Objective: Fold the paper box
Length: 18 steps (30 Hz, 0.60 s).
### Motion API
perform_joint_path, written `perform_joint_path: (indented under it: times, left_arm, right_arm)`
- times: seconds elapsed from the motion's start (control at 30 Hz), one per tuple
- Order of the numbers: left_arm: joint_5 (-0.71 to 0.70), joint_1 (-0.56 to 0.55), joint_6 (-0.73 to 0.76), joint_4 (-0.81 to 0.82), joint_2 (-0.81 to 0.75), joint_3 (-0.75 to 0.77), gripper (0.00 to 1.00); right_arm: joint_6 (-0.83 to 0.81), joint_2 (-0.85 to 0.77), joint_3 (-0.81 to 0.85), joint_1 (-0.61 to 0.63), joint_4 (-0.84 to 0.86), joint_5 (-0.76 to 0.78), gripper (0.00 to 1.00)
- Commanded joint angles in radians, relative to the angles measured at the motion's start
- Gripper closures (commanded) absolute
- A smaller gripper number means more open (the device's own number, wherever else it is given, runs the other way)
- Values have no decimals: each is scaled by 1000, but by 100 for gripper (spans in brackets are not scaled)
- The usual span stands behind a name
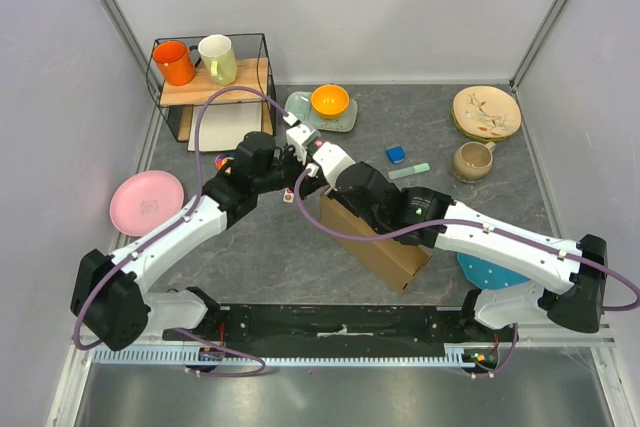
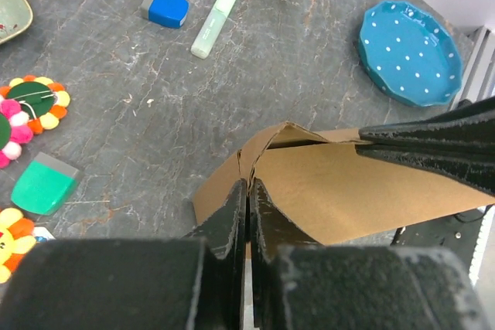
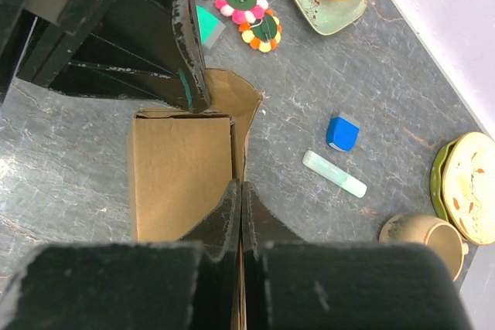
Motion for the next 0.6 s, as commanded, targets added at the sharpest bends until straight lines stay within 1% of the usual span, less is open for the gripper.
perform_joint_path:
  times: [0.0,0.1,0.2,0.23,0.4,0.57]
  left_arm:
    - [78,4,-113,-22,24,76,96]
    - [86,4,-145,-57,43,92,94]
    - [101,2,-156,-55,46,88,91]
    - [101,1,-153,-35,41,65,89]
    - [83,-1,-143,82,3,-38,89]
    - [73,-1,-113,111,-11,-85,88]
  right_arm:
    - [-2,2,-12,0,22,-3,100]
    - [-1,1,-13,-1,22,0,100]
    - [1,-1,-15,-1,22,1,100]
    - [1,-1,-16,0,22,1,100]
    - [4,7,-13,0,22,-2,100]
    - [4,11,-9,0,22,-10,100]
